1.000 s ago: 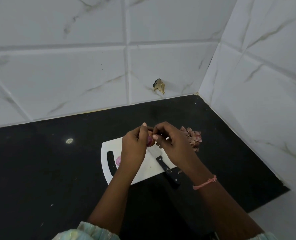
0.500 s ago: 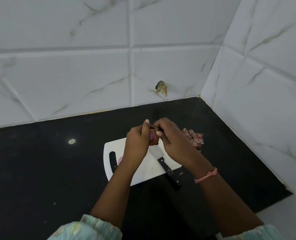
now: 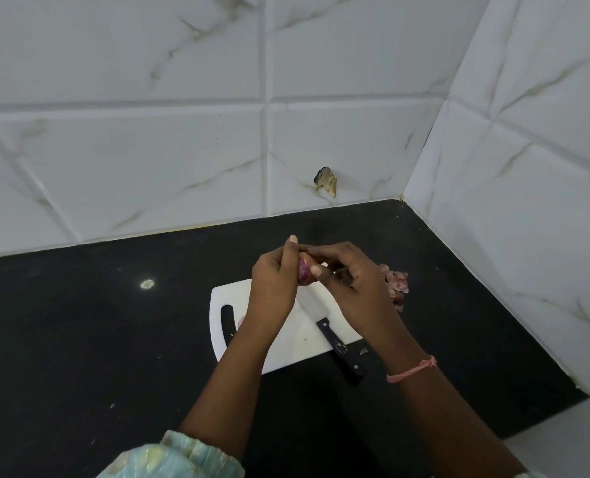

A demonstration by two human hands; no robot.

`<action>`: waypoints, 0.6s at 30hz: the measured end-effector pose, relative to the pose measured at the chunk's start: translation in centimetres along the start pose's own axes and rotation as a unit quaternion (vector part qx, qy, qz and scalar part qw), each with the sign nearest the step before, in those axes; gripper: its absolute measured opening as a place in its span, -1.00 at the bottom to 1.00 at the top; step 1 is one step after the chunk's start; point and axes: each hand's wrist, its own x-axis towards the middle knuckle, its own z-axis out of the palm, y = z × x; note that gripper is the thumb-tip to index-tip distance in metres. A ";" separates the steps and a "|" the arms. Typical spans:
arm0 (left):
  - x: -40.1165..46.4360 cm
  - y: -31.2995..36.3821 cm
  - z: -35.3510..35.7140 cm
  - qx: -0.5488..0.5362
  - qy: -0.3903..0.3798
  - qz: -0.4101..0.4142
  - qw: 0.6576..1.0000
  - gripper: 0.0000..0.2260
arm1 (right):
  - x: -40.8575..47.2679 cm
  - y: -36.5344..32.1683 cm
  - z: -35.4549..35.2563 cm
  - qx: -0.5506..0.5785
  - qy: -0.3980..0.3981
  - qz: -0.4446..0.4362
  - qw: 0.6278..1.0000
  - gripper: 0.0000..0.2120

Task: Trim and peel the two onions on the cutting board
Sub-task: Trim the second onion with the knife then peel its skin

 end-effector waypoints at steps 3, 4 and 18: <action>-0.2 -0.2 -0.1 0.020 0.005 0.032 0.999 -0.63 | 0.0 0.1 0.2 -0.012 0.026 -0.011 1.000 -0.81; -0.3 -0.1 -0.1 0.026 0.003 0.041 0.999 -0.64 | 0.0 0.2 0.4 -0.010 0.038 -0.006 0.999 -0.83; -0.3 0.3 -0.5 0.108 0.024 0.067 0.992 -0.59 | 0.8 -1.1 -0.4 -0.052 -0.012 0.011 0.999 -0.91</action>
